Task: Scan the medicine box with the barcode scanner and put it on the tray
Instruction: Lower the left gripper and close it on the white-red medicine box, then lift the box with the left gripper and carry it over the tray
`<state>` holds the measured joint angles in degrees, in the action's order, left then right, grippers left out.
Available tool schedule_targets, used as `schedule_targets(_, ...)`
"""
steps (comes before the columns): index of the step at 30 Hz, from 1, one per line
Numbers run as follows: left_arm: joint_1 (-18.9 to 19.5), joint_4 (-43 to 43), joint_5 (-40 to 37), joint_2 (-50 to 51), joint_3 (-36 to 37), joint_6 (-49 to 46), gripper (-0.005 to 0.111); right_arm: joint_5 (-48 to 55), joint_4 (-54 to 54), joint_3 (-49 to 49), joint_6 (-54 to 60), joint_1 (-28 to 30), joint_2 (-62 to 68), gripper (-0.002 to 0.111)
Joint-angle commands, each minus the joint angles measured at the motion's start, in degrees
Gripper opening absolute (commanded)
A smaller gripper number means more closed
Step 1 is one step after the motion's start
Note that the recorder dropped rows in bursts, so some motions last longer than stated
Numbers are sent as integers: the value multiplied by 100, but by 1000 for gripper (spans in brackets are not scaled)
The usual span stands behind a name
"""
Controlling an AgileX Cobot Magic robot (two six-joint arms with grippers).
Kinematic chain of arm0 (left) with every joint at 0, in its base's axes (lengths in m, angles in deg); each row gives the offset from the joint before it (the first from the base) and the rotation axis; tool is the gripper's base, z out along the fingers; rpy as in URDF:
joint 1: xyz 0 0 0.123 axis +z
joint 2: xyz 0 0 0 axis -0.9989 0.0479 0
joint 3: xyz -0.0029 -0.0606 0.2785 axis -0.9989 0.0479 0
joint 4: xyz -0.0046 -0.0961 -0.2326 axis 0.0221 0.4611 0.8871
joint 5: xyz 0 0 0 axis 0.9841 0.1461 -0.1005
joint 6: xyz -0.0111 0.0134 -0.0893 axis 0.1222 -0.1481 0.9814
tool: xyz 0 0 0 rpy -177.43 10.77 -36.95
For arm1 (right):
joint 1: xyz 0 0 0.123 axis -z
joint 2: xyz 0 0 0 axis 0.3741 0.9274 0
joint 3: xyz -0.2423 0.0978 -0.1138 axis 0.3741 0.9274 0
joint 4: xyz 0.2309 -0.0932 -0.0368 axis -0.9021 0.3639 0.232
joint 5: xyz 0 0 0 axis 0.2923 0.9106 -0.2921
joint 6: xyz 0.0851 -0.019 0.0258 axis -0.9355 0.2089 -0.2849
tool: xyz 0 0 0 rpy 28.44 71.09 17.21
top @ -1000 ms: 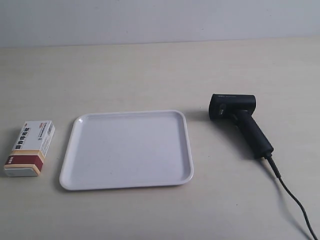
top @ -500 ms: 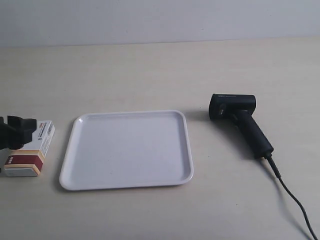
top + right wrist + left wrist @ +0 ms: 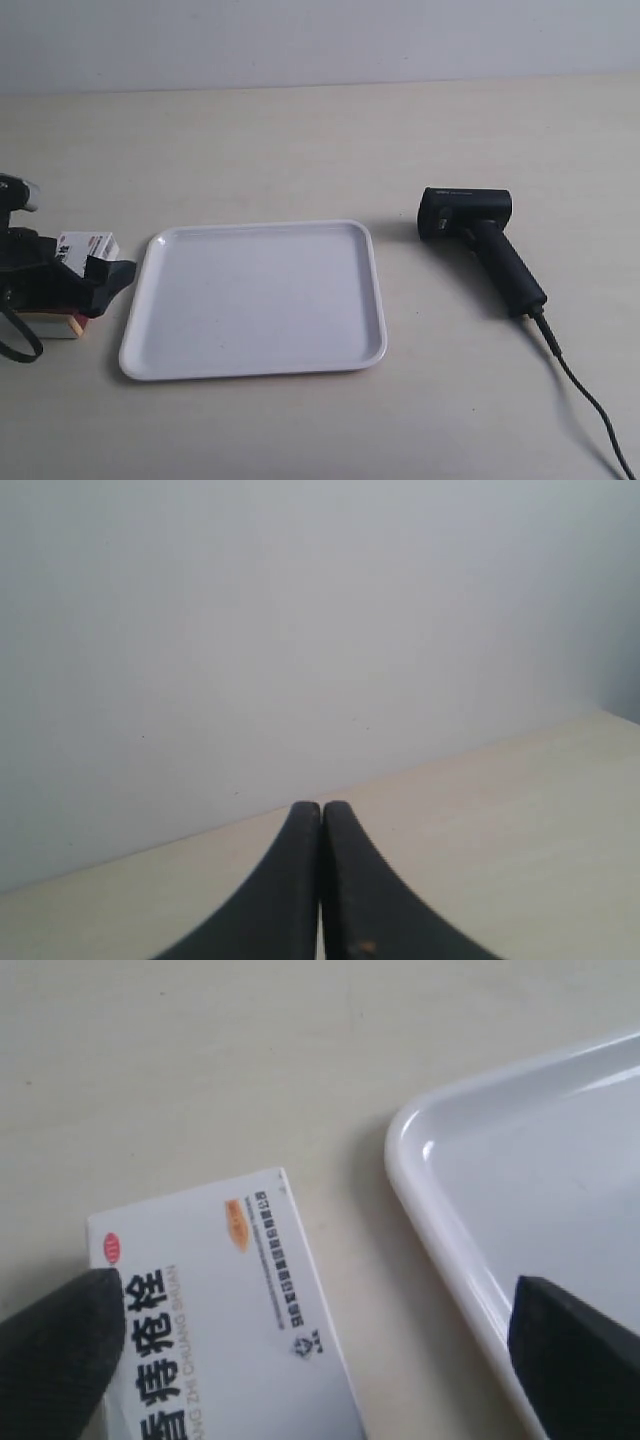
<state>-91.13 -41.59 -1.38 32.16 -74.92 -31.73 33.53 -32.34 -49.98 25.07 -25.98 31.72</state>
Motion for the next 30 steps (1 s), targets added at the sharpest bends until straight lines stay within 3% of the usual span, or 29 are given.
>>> schedule_targets(1, -10, -11, -625, 279, -153, 14, 100, -11, 29, 24, 43, 37, -39, 0)
schedule_targets(10, -10, -76, -498, -21, -165, 83, 71, -49, 28, 24, 43, 37, -39, 0)
schedule_targets(12, -10, -76, -627, -283, -165, 97, 76, -36, 28, 24, 43, 37, -39, 0)
schedule_targets(18, -10, -64, -899, -687, -165, 84, 105, -36, 28, 24, 43, 37, -39, 0)
schedule_targets(30, -10, -39, -932, 114, -260, -65, 101, -14, 28, 24, 43, 37, -39, 0)
